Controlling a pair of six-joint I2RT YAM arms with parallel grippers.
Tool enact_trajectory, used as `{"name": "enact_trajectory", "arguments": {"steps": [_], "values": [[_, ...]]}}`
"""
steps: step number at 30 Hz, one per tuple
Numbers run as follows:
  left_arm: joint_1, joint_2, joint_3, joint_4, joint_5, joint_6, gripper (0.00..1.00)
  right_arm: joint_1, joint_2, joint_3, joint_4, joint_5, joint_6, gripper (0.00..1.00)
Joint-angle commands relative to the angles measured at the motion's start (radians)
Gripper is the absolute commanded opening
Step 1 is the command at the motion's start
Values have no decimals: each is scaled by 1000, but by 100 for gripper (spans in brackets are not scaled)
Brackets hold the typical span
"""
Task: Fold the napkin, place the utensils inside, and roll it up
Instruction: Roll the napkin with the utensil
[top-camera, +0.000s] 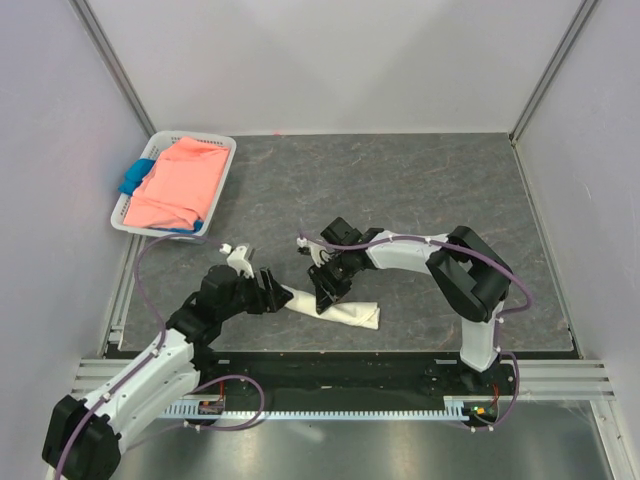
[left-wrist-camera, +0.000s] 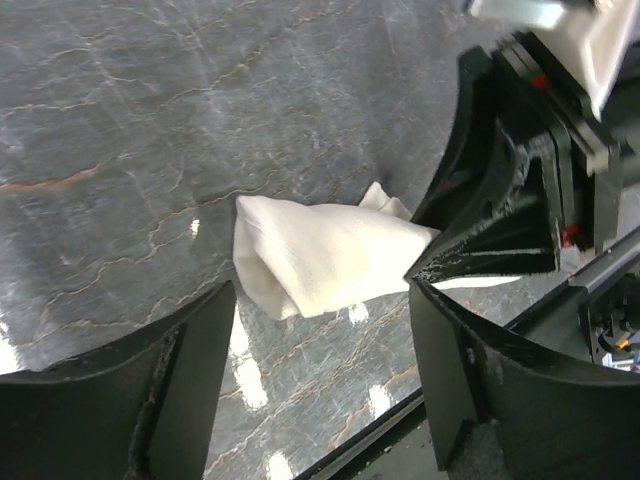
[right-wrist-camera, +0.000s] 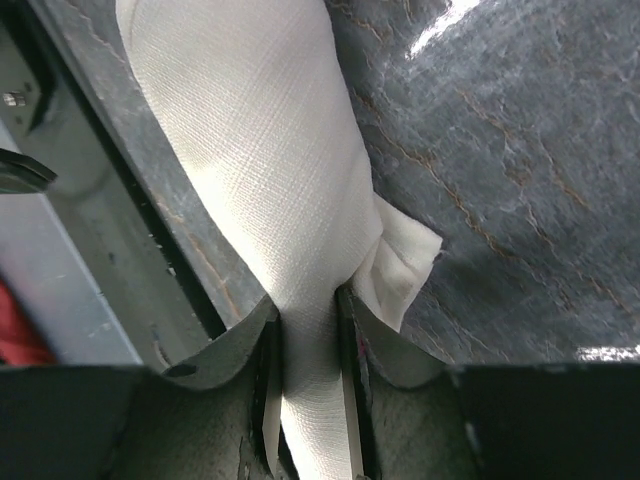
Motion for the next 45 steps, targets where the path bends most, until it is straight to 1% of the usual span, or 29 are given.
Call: {"name": "enact_trajectory", "arguments": {"steps": [1, 5, 10, 13, 14, 16, 17, 18, 20, 22, 23, 24, 25, 26, 28, 29, 32, 33, 34, 35, 36, 37, 38, 39, 40, 42, 45], "values": [[-3, 25, -20, 98, 47, -19, 74, -21, 93, -7, -48, -83, -6, 34], [-3, 77, -30, 140, 51, -15, 69, -47, 120, 0, -46, -149, -15, 34], [-4, 134, -50, 257, 53, -10, 65, -58, 149, 8, -48, -190, -20, 34], [-3, 198, -53, 323, 71, -7, 59, -66, 165, 13, -45, -199, -17, 34], [-3, 216, -49, 325, 74, -4, 53, -69, 166, 16, -45, -201, -16, 34], [-3, 256, -37, 320, 84, -1, 47, -69, 162, 19, -43, -196, -10, 34], [-3, 267, -35, 317, 85, -2, 41, -76, 159, 23, -42, -193, -6, 35], [-3, 279, -32, 305, 87, 1, 38, -79, 151, 25, -43, -190, -1, 36], [-3, 286, -29, 289, 87, 4, 25, -87, 137, 31, -45, -183, 10, 36], [-3, 293, -24, 262, 84, 4, 13, -92, 120, 33, -46, -175, 14, 40], [-3, 293, -21, 253, 74, 4, 10, -90, 99, 34, -46, -167, 25, 43], [-3, 299, -15, 243, 70, 5, 8, -92, 84, 36, -51, -155, 28, 48], [-3, 310, -10, 221, 67, 5, 3, -92, 68, 36, -56, -149, 34, 50], [-3, 316, 0, 210, 53, 4, 2, -92, 33, 36, -59, -138, 42, 56], [-3, 342, 14, 173, 42, 1, 2, -92, -7, 34, -75, -107, 45, 62], [-3, 351, 35, 158, 35, 1, 2, -89, -51, 33, -85, -88, 45, 66], [-1, 397, 86, 87, 19, -8, 2, -55, -148, 25, -120, 61, 2, 72], [-1, 410, 100, 73, 18, -10, 2, -11, -168, 22, -128, 168, -13, 73], [-1, 423, 112, 49, 18, -10, 2, 18, -208, 11, -129, 227, -32, 74], [-1, 449, 138, 36, 19, -10, 2, 57, -231, 1, -117, 317, -53, 75], [-1, 463, 152, 23, 21, -7, 2, 139, -251, -16, -96, 407, -67, 76], [0, 477, 166, 10, 22, -4, 2, 176, -281, -51, -53, 572, -82, 76], [0, 509, 190, -8, 28, 2, 2, 209, -295, -71, -25, 647, -87, 77], [2, 522, 201, -13, 33, 5, 2, 261, -308, -119, 42, 702, -98, 77], [3, 540, 221, -17, 47, 8, 2, 278, -333, -145, 77, 785, -101, 78], [5, 574, 238, -27, 62, 16, 2, 307, -346, -205, 165, 821, -113, 78], [6, 595, 263, -42, 84, 25, 2, 329, -338, -242, 219, 854, -150, 79]]}}
